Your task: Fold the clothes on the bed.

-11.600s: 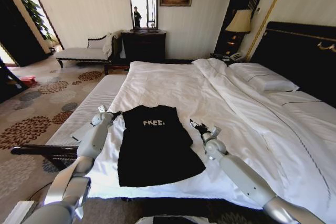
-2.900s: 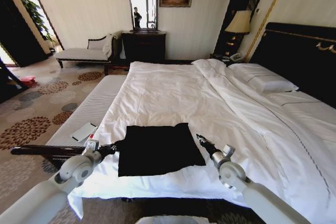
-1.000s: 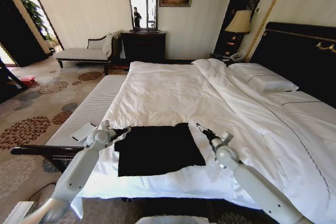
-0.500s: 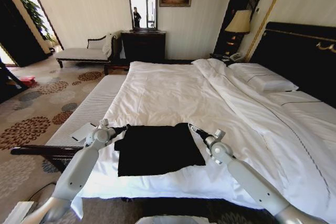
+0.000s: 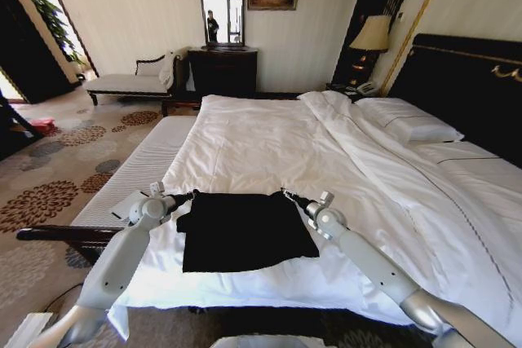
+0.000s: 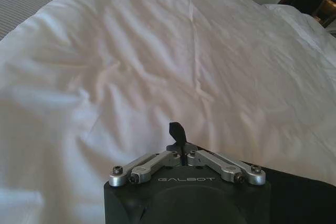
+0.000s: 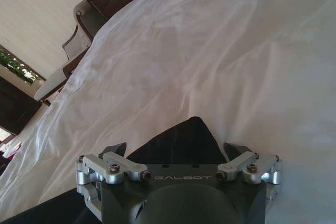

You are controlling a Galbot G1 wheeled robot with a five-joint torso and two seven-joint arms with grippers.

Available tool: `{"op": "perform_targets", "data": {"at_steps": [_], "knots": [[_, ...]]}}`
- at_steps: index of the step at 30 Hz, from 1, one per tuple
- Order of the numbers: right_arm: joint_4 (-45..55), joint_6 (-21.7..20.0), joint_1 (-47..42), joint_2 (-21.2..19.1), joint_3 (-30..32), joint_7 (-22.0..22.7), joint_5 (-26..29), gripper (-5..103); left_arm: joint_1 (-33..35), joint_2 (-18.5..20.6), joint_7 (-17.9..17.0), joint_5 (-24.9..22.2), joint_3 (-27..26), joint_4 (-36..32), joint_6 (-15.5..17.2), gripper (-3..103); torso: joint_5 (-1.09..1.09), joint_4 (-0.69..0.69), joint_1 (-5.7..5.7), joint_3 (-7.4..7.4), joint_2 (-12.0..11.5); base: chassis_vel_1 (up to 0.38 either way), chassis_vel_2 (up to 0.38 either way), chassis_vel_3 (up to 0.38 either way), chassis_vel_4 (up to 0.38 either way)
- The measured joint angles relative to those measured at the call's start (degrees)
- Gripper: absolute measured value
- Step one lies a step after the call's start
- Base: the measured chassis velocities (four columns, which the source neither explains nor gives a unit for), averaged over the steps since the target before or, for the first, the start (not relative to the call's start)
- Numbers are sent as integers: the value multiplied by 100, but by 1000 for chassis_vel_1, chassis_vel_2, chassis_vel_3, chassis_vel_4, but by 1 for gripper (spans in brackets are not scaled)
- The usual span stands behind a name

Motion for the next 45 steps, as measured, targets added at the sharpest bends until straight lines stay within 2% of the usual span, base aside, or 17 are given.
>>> {"op": "perform_targets", "data": {"at_steps": [1, 5, 8, 9, 11, 14, 18, 20, 25, 27, 28, 32, 34, 38, 39, 41, 45], "knots": [[0, 0, -18, 5, -15, -34, -8, 101, -2, 6, 0, 1, 0, -2, 0, 1, 0, 0, 0, 0, 0, 0, 0, 0, 0], [16, 0, -74, 13, -47, -102, -25, 93, -7, 21, 0, 26, -1, -2, -3, 1, 0, 0, 0, 0, 0, 0, 0, 0, 0], [45, 11, -129, 13, -92, -176, -79, 78, -15, 27, 1, 69, -2, 17, -15, 1, 0, 0, 0, 0, 0, 0, 0, 0, 0], [45, 11, -129, 13, -92, -176, -79, 78, -15, 27, 1, 69, -2, 17, -15, 1, 0, 0, 0, 0, 0, 0, 0, 0, 0], [52, 39, -159, 12, -103, -216, -116, 66, -26, 28, 2, 86, -2, 20, -19, 1, 0, 0, 0, 0, 0, 0, 0, 0, 0], [50, 95, -167, 13, -112, -259, -157, 61, -28, 29, 2, 93, -2, 20, -22, 1, 0, 0, 0, 0, 0, 0, 0, 0, 0], [1, 261, -137, 41, -116, -304, -224, 39, -8, 31, 2, 118, -3, 0, -37, 1, 1, 0, 0, 0, 0, 0, 0, 0, 0], [-5, 272, -130, 46, -116, -304, -230, 39, 1, 31, 2, 125, -4, -5, -40, 1, 0, 1, 0, 0, 0, 0, 0, 0, 0], [-44, 356, -76, 101, -93, -292, -279, 13, 56, 31, 12, 137, -34, -56, -94, 1, 1, 1, 0, 0, 0, 0, 0, 0, 0], [-45, 366, -65, 107, -78, -288, -280, 13, 60, 30, 24, 137, -43, -62, -112, 1, 1, 1, 0, 0, 0, 0, 0, 0, 0], [-45, 390, -33, 120, -33, -282, -278, 3, 58, 20, 54, 137, -74, -67, -162, 1, 1, 1, 0, 0, 0, 0, 0, 0, 0], [-45, 461, 16, 137, 110, -281, -259, 3, 18, -23, 132, 98, -166, -64, -317, 1, 1, 2, 0, 0, 0, 0, 0, 0, 0], [-2, 585, 27, 163, 359, -319, -167, 3, -18, -72, 227, -35, -276, -57, -538, 1, 1, 0, 0, 0, 0, 0, 0, 0, 0], [77, 689, -32, 156, 559, -410, -78, 3, -9, -85, 338, -129, -328, -50, -764, 1, 1, 0, 0, 0, -1, 0, 0, 0, 0], [124, 801, -140, 117, 627, -592, -69, 3, 34, -83, 471, -138, -333, -47, -951, 1, 1, 0, 0, 0, 0, 0, 0, 0, 0], [145, 880, -195, 99, 650, -718, -69, 3, 52, -83, 534, -138, -333, -46, -1033, 1, 0, 0, 0, 0, -1, 0, 0, 0, 0], [253, 1264, -450, 62, 747, -1417, -80, 3, 106, -125, 838, -131, -314, -2, -1540, 1, 1, -1, 0, 0, 0, 0, 0, 0, 0]]}}
